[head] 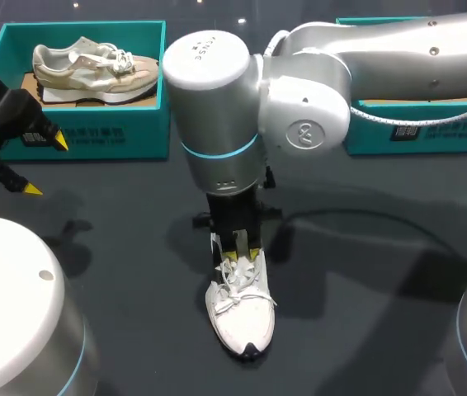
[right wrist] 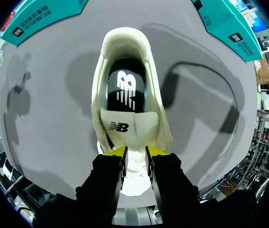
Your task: Take the shoe out of the shoebox, open the shoe tongue, remove and reinsert the insole, then place the shoe into the shoebox
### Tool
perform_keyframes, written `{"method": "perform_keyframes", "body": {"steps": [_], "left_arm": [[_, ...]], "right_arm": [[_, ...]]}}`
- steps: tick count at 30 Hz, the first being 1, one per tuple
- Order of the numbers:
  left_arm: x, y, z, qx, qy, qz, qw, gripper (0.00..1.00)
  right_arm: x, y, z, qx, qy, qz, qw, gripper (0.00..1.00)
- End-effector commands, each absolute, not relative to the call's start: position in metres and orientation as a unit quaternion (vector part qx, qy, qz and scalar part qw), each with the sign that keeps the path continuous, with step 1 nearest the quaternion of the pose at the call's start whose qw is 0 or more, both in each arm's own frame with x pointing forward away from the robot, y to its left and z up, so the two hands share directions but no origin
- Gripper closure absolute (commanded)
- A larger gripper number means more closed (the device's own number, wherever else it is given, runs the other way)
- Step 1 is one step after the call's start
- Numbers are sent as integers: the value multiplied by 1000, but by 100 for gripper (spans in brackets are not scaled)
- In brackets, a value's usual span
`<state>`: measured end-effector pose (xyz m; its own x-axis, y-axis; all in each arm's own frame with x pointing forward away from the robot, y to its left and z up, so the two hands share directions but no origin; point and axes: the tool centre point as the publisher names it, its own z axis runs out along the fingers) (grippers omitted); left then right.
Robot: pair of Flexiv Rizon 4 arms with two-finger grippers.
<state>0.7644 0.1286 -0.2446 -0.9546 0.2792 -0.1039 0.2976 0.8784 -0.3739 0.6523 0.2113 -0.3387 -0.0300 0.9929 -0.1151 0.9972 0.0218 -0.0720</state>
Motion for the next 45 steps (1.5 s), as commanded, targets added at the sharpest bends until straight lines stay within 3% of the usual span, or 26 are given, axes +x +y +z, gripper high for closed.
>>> {"method": "perform_keyframes", "body": {"steps": [1, 14, 21, 27, 33, 35, 37, 39, 45], "left_arm": [[764, 129, -244, 149, 969, -196, 23, 0], [764, 129, -244, 149, 969, -196, 23, 0], [764, 129, -244, 149, 969, -196, 23, 0], [764, 129, -244, 149, 969, -196, 23, 0], [764, 129, -244, 149, 969, -196, 23, 0], [764, 129, -244, 149, 969, -196, 23, 0], [764, 129, -244, 149, 969, -196, 23, 0], [764, 129, -244, 149, 969, -196, 23, 0], [764, 129, -244, 149, 969, -196, 23, 0]], "right_arm": [[647, 218, -317, 687, 722, -70, 43, 75], [692, 203, -374, 646, 763, -28, -29, 76], [689, 208, -335, 622, 782, -35, 16, 73], [687, 213, -299, 573, 817, -40, 52, 65], [690, 208, -283, 476, 877, -35, 55, 59], [692, 208, -278, 432, 899, -43, 60, 51], [694, 207, -274, 387, 919, -43, 58, 32], [695, 205, -271, 343, 936, -43, 61, 0], [698, 194, -260, 179, 981, -27, 72, 0]]}}
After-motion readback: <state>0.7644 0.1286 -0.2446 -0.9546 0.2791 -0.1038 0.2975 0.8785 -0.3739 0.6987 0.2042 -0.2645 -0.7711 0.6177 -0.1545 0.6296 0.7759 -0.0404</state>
